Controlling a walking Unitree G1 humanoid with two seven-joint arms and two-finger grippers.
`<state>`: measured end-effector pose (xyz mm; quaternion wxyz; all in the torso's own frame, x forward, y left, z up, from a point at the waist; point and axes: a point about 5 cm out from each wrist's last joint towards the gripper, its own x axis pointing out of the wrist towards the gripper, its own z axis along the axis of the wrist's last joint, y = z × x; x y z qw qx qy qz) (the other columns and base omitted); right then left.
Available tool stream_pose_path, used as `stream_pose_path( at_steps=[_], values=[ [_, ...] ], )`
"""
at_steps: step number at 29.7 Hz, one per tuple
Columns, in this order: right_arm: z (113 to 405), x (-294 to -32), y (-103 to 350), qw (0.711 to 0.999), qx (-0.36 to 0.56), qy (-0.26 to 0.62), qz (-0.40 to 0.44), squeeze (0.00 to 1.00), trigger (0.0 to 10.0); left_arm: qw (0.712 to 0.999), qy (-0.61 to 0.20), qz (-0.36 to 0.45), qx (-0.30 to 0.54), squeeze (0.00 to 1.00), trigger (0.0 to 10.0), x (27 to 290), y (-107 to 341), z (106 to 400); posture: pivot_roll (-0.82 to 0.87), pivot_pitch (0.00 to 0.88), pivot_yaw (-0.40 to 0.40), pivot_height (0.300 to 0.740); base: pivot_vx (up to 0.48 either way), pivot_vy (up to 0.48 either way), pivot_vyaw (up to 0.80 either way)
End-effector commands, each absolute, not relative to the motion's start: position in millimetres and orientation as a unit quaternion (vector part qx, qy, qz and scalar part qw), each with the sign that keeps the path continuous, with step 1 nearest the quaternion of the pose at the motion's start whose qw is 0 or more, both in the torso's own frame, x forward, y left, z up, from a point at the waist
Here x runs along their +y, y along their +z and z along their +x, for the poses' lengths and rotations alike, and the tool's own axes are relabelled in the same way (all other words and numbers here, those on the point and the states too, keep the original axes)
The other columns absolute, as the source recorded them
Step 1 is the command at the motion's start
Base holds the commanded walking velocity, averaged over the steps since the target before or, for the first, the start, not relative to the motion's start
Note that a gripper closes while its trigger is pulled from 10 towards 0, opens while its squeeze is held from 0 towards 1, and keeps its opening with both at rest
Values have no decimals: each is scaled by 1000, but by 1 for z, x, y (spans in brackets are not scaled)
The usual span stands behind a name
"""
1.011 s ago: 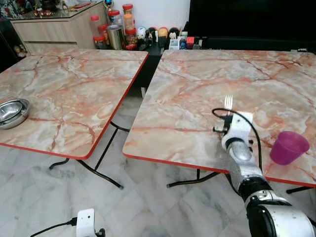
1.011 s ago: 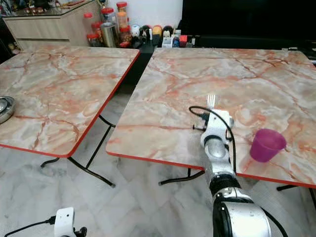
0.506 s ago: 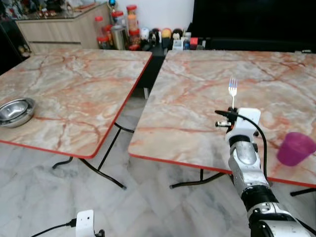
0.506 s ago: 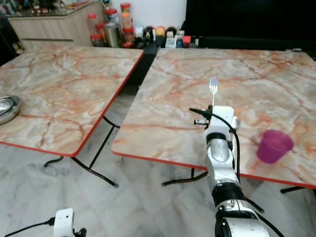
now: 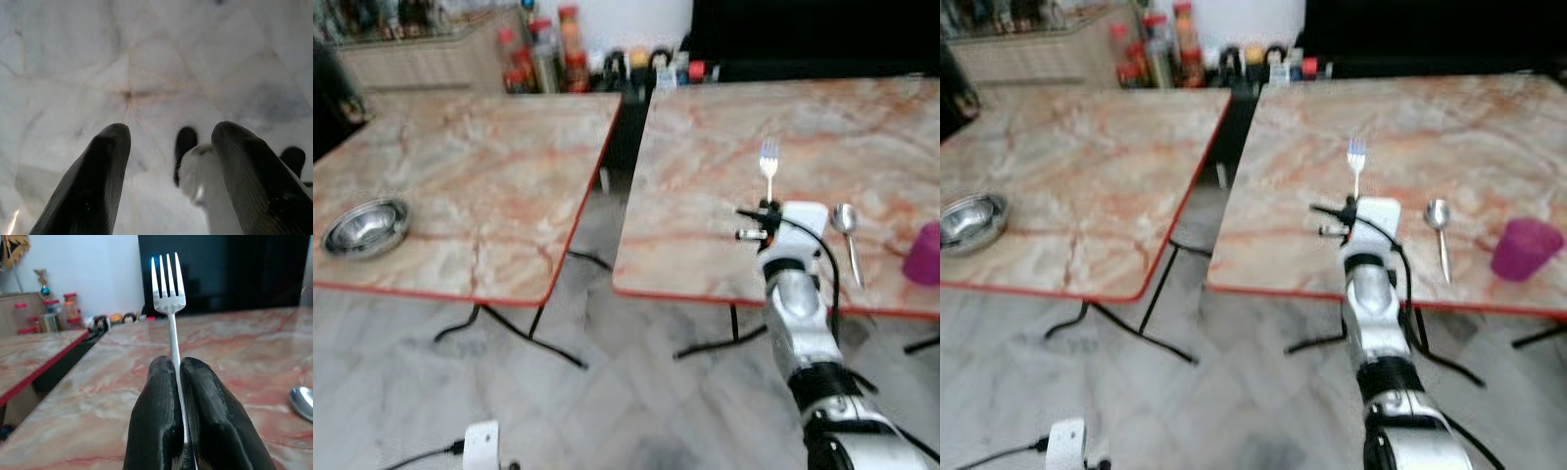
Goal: Setting the table
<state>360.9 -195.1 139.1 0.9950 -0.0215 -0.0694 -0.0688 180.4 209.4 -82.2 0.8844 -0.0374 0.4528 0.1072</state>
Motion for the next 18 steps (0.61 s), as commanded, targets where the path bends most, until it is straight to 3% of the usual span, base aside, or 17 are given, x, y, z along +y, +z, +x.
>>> stream_pose_path(
  at_steps=[1,18],
  values=[
    [364,-179,146,995,-85,-46,-16,0,10000,876,113,-32,467,0,10000,213,-86,170,-42,0,70,740,0,480,0],
    [364,-180,149,995,-86,-52,-14,0,10000,877,114,-32,466,0,10000,215,-86,170,-39,0,68,740,0,480,0]
  ],
)
